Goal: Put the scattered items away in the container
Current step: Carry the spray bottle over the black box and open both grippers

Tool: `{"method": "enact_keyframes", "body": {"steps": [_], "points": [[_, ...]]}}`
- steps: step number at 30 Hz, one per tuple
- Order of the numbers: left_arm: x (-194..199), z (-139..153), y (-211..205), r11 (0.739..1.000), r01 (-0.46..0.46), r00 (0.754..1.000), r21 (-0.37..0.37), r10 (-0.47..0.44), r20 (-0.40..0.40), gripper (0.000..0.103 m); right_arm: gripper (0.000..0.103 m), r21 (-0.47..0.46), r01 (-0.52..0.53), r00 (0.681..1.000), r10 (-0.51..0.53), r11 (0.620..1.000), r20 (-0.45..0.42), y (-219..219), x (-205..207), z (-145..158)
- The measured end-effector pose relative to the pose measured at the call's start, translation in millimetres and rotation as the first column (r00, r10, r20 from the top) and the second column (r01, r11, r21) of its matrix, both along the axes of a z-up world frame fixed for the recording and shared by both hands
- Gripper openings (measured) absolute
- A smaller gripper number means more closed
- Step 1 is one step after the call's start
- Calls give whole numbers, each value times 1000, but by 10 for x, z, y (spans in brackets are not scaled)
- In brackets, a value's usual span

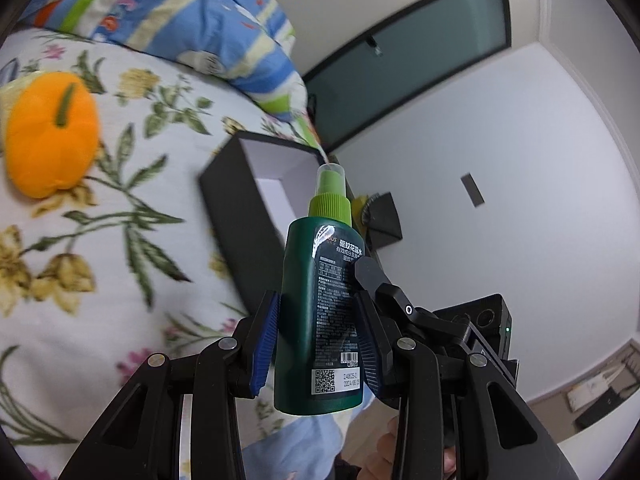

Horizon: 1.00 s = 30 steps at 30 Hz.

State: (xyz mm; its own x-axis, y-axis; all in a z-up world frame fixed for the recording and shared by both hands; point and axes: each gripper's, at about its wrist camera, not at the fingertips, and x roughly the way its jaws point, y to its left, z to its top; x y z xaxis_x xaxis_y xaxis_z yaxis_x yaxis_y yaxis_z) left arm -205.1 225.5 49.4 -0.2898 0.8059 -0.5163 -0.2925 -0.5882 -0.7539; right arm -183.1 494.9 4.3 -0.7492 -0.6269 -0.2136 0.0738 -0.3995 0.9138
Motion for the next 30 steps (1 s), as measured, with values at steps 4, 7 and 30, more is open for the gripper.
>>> {"method": "enact_keyframes", "body": {"steps": [4, 7, 30], "points": [[0, -15, 348, 999, 41, 999, -9, -41, -1, 38, 25, -9, 39, 999, -39, 999, -1, 295, 78, -31], [12, -15, 555, 998, 68, 998, -16, -68, -2, 38, 25, -14, 67, 998, -67, 998, -2, 518, 143, -62], [-95, -385, 1788, 976, 217, 975, -35, -215, 46, 38, 25, -21, 232, 971, -231, 972, 58, 1578, 362, -373]]}}
